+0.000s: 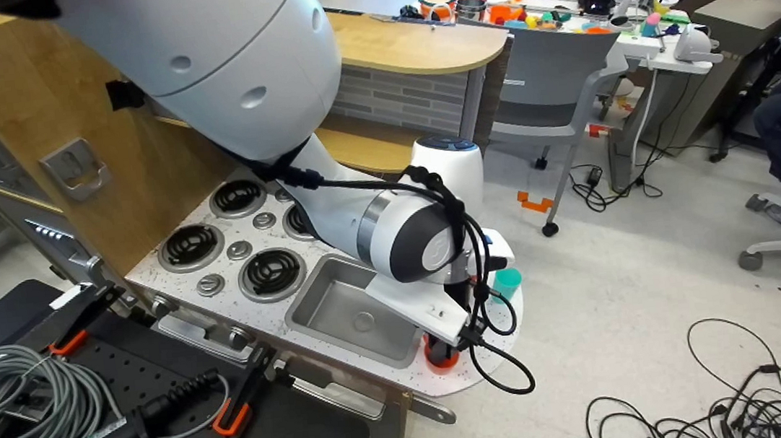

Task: Remove the grey thing from the sink and put it in the red cup

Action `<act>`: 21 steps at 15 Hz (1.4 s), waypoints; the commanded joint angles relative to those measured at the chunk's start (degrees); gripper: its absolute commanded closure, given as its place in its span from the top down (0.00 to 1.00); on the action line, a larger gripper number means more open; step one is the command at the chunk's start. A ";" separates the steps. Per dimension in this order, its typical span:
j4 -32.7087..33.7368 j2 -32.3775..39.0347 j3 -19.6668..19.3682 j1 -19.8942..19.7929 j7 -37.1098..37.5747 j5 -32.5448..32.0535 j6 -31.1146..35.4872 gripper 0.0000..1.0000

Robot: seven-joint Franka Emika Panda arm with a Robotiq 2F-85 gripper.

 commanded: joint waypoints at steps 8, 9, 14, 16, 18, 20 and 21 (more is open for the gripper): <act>-2.06 -5.09 1.53 -0.70 -2.01 1.08 -1.30 1.00; -3.31 -6.72 2.21 -1.23 -2.74 1.54 -1.72 1.00; -12.13 -17.48 6.89 -4.61 -11.53 4.29 -6.83 1.00; -15.77 -22.71 9.04 -6.53 -16.76 7.05 -12.07 1.00; -18.83 -27.81 8.95 -7.00 -20.65 8.32 -17.17 1.00; -20.49 -32.14 7.19 -6.69 -20.43 6.87 -27.48 1.00; -16.07 -25.90 6.59 -4.94 -19.10 7.31 -21.00 1.00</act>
